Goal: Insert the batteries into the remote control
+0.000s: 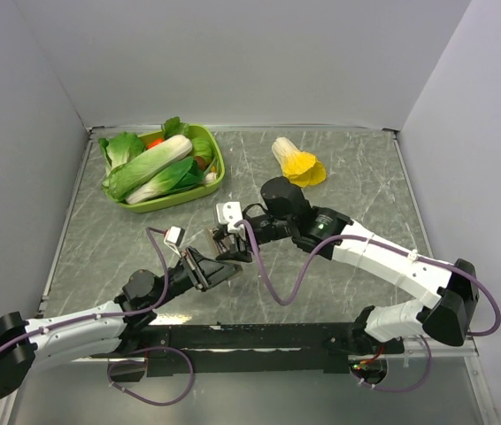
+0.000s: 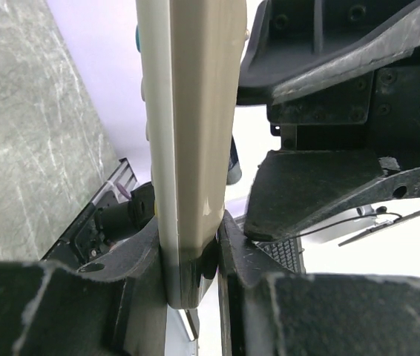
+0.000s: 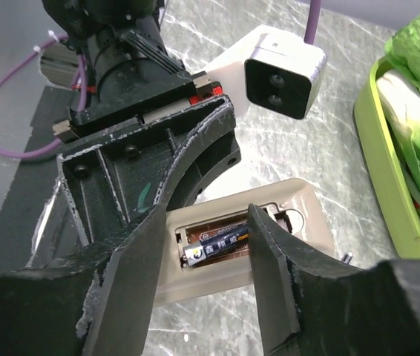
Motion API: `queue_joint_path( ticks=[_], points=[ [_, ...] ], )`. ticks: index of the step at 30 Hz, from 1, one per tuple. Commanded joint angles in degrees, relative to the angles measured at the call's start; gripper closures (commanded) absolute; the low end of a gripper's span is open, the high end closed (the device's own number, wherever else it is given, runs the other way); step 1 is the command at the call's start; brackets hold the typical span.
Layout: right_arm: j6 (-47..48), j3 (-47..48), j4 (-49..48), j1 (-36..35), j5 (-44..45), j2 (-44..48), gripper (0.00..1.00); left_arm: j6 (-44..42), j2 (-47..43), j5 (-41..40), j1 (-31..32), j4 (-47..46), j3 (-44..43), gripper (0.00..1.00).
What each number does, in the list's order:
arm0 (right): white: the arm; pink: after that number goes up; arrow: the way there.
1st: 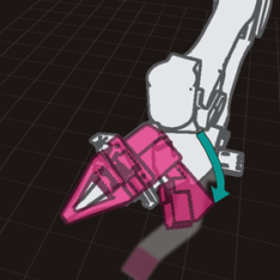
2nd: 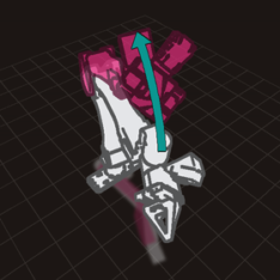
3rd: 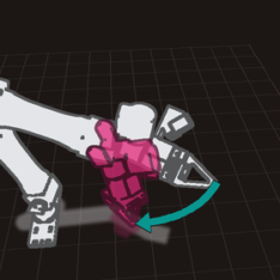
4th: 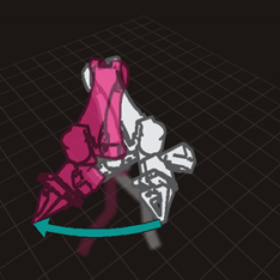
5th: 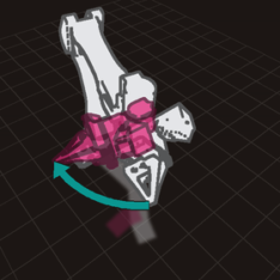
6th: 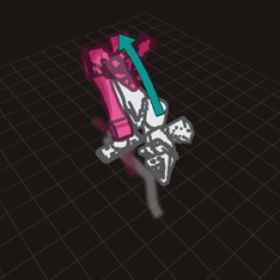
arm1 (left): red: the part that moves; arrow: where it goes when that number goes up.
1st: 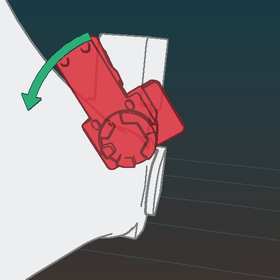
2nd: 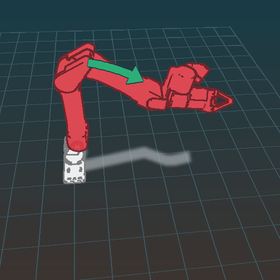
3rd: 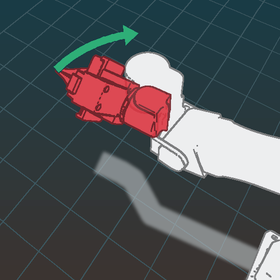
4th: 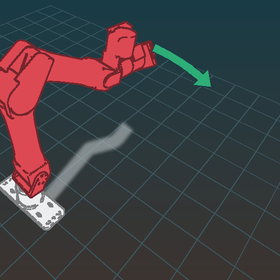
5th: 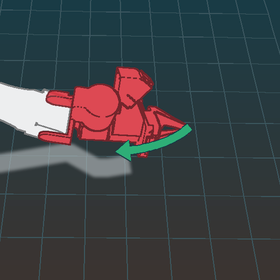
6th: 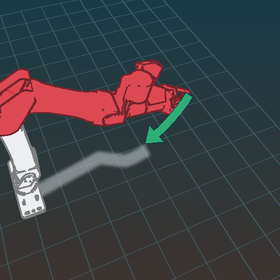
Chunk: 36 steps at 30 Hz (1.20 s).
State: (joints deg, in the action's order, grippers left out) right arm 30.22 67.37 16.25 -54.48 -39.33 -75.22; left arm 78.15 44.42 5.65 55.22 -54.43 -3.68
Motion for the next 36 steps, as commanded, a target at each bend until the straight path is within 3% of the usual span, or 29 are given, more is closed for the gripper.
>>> queue_joint_path(
  ticks=[1,13,36],
  points=[
    [-0.9,3.9,0.4,0.1,-3.3,3.0,0.42,0.2,1.0,0.9,0.1,-6.9,-1.7,0.99],
    [0.5,2.2,3.2,2.7,-2.9,5.5,0.49,-0.1,1.2,1.4,0.2,-6.7,-2.2,0.99],
    [3.3,1.9,2.8,2.6,-5.0,-0.1,0.54,-0.6,1.3,3.1,0.2,-7.2,-3.0,0.99]
  ],
)
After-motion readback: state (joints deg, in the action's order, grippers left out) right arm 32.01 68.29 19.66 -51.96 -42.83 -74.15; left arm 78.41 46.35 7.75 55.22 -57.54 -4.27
